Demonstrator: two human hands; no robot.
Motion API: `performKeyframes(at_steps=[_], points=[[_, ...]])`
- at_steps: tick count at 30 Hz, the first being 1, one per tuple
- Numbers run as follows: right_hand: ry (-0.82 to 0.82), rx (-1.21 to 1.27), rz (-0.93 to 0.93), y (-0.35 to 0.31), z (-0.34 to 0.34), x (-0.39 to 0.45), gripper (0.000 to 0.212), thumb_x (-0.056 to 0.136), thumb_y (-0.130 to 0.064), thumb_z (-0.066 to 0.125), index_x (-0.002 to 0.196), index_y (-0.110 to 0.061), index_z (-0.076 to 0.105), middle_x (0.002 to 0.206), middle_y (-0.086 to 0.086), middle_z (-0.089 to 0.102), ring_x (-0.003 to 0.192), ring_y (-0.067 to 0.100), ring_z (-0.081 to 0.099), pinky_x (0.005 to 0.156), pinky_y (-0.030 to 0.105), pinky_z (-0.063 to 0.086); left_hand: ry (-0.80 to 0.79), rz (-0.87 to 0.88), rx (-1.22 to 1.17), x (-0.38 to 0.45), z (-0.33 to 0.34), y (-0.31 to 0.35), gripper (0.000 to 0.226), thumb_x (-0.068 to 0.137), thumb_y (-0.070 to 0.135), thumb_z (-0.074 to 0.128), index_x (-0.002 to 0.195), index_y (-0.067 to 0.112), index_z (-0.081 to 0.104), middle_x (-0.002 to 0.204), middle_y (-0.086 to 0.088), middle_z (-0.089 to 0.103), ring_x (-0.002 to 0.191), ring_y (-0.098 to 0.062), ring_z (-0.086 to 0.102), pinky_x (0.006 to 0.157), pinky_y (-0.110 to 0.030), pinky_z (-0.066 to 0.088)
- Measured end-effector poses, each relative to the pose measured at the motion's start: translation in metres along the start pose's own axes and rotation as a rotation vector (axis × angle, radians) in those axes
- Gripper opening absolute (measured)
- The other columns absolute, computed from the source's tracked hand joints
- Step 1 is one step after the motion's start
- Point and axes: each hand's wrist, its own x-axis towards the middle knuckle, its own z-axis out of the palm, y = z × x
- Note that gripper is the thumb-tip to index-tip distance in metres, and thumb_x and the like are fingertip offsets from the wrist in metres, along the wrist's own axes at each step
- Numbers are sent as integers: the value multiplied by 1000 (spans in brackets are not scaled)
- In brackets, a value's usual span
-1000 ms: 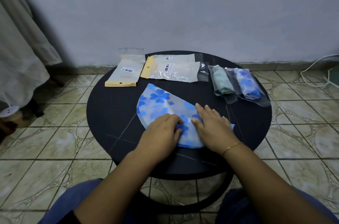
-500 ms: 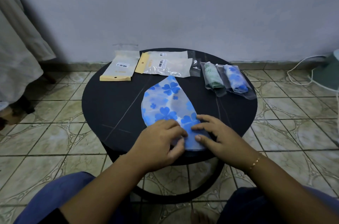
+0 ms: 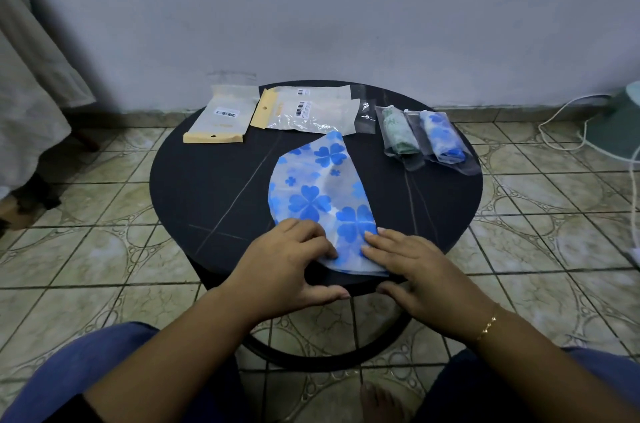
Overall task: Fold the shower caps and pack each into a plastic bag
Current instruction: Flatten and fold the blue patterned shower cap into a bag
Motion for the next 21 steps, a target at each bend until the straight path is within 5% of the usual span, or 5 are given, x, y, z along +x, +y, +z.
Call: performKeyframes(at_steps=[9,14,17,19,21], points=[[-104,170,92,1,-6,5,53,82,-43,50,133,-30,47,136,-28,31,134,-9,17,108,13,10,22,-52,-21,1,1,2,52,70,76,53,90,30,68,88,14,58,79,-9,56,67,-24,51],[59,324,188,-3,-12,11,24,91,-28,57,111,-27,68,109,-32,56,113,-20,41,98,6,28,26,-77,-19,5,1,3,44,75,70,51,85,31,68,82,15,57,73,-9,56,62,-22,48],[108,330,228,-9,-15,18,23,92,-35,53,101,-23,70,93,-24,60,96,-2,54,89,17,38,20,-102,-21,8,-1,3,36,83,58,46,83,29,68,80,15,58,70,-9,55,58,-22,46],[109,372,283,-9,-17,21,15,90,-36,58,99,-28,68,95,-18,61,96,4,55,89,23,41,12,-150,-71,10,-2,2,37,84,56,43,83,29,69,79,15,59,72,-8,56,61,-23,46],[58,470,360,-8,-20,24,23,80,-35,70,102,-35,64,101,-11,59,98,3,55,86,11,40,-14,-229,-145,11,-3,1,43,81,62,40,84,30,70,81,15,61,79,-7,56,68,-23,45]])
